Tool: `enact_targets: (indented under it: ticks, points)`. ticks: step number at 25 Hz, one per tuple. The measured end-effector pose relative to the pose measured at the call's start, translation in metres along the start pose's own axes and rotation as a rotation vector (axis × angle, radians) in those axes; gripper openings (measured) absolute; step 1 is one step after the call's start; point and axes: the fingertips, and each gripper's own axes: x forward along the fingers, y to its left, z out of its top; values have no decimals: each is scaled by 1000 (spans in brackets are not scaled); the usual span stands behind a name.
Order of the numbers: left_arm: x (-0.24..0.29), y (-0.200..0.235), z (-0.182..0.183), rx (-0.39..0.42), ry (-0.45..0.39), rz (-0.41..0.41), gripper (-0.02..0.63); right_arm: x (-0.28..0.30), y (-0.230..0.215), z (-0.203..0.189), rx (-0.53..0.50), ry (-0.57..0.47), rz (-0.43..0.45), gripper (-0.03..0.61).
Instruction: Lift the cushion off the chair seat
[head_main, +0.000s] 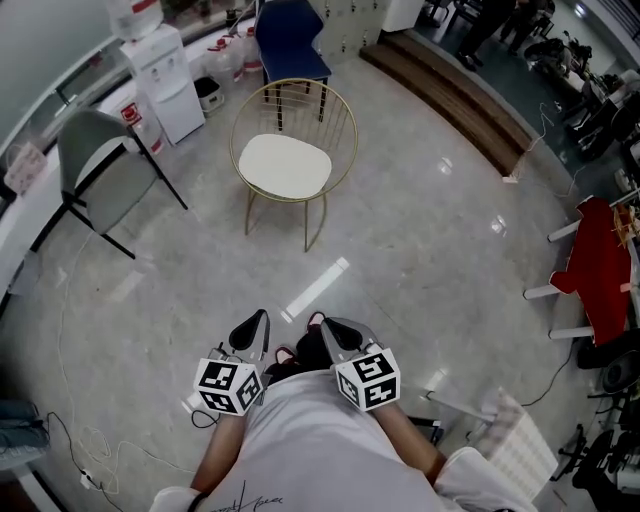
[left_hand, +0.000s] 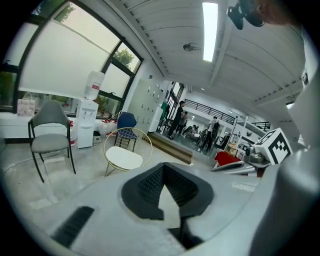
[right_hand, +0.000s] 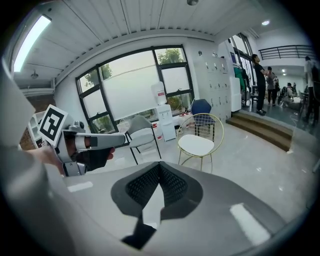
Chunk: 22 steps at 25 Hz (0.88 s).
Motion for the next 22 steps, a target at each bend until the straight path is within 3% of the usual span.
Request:
enact_targets:
  ticks: [9, 15, 22]
  points:
    - [16, 16, 3, 13, 24, 36, 0, 26, -14, 8, 17, 18, -3, 6]
    - [38, 45, 28, -6, 27, 56, 0, 59, -22, 37, 13, 22, 20, 6]
    - [82, 65, 51, -28, 61, 38, 0, 91, -60, 70, 40, 45, -16, 6]
